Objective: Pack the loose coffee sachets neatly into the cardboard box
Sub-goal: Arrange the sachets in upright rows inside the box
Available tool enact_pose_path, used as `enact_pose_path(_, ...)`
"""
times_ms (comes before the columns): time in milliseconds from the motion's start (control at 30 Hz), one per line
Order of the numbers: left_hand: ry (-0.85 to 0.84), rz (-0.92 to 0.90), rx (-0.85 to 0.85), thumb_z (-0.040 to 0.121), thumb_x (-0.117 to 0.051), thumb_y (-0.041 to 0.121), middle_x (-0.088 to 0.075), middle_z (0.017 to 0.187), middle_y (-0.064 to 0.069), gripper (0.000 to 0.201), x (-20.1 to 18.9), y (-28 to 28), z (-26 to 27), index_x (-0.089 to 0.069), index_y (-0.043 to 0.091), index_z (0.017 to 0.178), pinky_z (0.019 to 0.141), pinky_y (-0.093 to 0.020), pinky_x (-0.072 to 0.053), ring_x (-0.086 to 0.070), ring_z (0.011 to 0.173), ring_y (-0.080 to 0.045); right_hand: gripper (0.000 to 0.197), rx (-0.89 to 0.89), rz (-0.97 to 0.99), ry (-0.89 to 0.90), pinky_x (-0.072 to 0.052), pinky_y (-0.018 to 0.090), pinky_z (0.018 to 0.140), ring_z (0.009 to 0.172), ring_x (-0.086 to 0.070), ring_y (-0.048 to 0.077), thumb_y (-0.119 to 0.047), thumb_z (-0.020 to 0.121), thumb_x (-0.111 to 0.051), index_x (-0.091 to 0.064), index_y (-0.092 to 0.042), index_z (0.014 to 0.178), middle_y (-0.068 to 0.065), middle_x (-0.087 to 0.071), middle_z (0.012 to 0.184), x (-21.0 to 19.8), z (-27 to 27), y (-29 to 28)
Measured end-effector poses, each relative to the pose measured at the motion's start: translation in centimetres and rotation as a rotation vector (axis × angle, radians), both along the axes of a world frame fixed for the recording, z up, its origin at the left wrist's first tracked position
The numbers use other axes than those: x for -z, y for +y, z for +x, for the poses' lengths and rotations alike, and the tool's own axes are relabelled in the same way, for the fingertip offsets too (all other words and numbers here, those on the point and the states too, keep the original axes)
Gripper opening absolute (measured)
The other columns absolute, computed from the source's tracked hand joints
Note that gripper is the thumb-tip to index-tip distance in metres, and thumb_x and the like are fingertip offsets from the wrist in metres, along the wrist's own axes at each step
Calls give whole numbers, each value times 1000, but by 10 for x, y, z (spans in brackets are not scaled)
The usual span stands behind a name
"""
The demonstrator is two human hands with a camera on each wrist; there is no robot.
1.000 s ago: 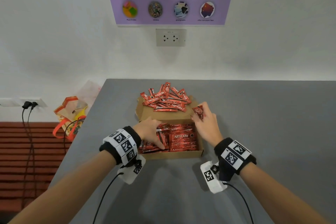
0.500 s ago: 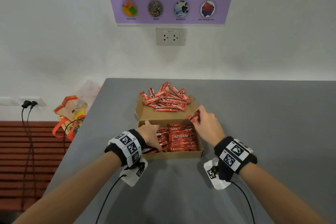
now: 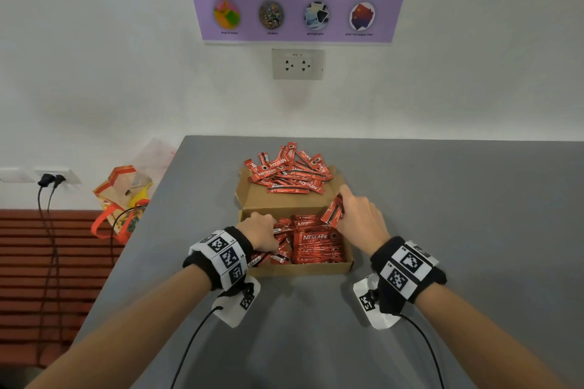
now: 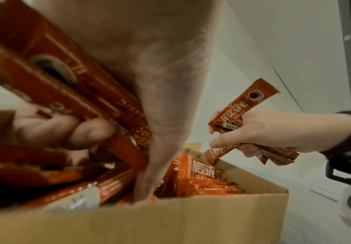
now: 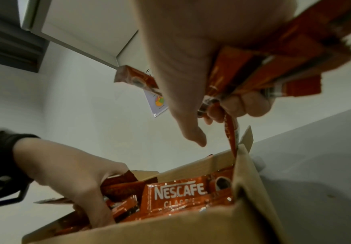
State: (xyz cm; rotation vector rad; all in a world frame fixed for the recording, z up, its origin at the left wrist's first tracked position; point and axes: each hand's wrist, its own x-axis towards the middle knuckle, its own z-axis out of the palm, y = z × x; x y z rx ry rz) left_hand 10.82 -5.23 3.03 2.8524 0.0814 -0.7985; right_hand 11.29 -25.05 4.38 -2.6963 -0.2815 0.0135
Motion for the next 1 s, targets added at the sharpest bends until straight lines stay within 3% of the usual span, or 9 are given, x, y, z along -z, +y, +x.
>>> enact_pose_path(100, -51, -25, -1, 79, -65, 26, -60, 113, -8, 39, -3, 3, 2, -56, 11, 114, 80, -32, -53, -60, 98, -23, 24, -14, -20, 5, -48, 29, 62, 69, -56, 17, -21, 89, -61, -40, -15, 99, 3, -64, 90, 3, 1, -1)
enact_pose_path(200, -91, -14, 3, 81, -62, 19, -63, 103, -6, 22, -7, 5, 5, -59, 9, 101, 77, -31, -54, -62, 92, -22, 24, -34, -38, 7, -42, 26, 61, 70, -57, 18, -23, 90, -60, -38, -16, 98, 2, -63, 91, 4, 1, -1)
enact_pose_path(467, -155, -19, -31, 87, -57, 22, -59, 88, -3, 14, -22, 10, 10, -51, 11, 92, 75, -30, -52, -59, 80, -20, 34, -64, 74, -72, -56, 36, 70, 81, -66, 21, -21, 87, -63, -45, -16, 116, 2, -67, 98, 2, 9, 2)
enact_pose_path(633, -239, -228, -19, 88, -56, 15, -61, 81, -4, 10, -28, 8, 10, -51, 12, 79, 70, -32, -54, -63, 76, -22, 28, -188, 259, -84, -53, 33, 71, 84, -65, 21, -14, 88, -59, -49, -12, 115, 4, -66, 101, -2, 6, 4)
enact_pose_path(700, -259, -341, -4, 88, -57, 14, -65, 90, -6, 5, -29, 9, 10, -57, 10, 91, 74, -34, -56, -65, 78, -22, 24, -210, 290, -87, -54, 37, 71, 82, -64, 20, -15, 89, -58, -50, -12, 112, 4, -66, 99, -1, 5, 5)
enact_pose_path(767, -327, -419, 3, 89, -58, 17, -67, 102, -7, 22, -28, 13, 11, -58, 10, 110, 80, -38, -56, -66, 85, -22, 22, -227, 324, -93, -55, 39, 71, 79, -64, 18, -14, 89, -58, -51, -10, 110, 4, -67, 96, -1, 4, 6)
enact_pose_path(833, -427, -477, 4, 90, -58, 19, -66, 110, -7, 33, -31, 15, 10, -51, 12, 122, 82, -34, -54, -66, 89, -22, 24, -245, 361, -100, -55, 41, 72, 80, -65, 18, -13, 88, -59, -50, -10, 110, 4, -66, 96, -1, 3, 6)
enact_pose_path(933, -508, -628, 6, 93, -54, 12, -63, 104, -6, 55, -39, 16, 8, -26, 16, 139, 66, -20, -50, -63, 67, -10, 25, -264, 440, -110, -56, 42, 73, 85, -66, 18, -18, 89, -56, -50, -9, 112, 4, -67, 99, -2, 2, 5)
enact_pose_path(1000, -507, -648, -4, 93, -53, 13, -59, 92, -7, 74, -43, 15, 8, -4, 18, 148, 66, -26, -52, -61, 62, -18, 28, -258, 486, -104, -56, 42, 74, 87, -66, 17, -25, 88, -52, -51, -9, 112, 4, -66, 101, -4, 2, 6)
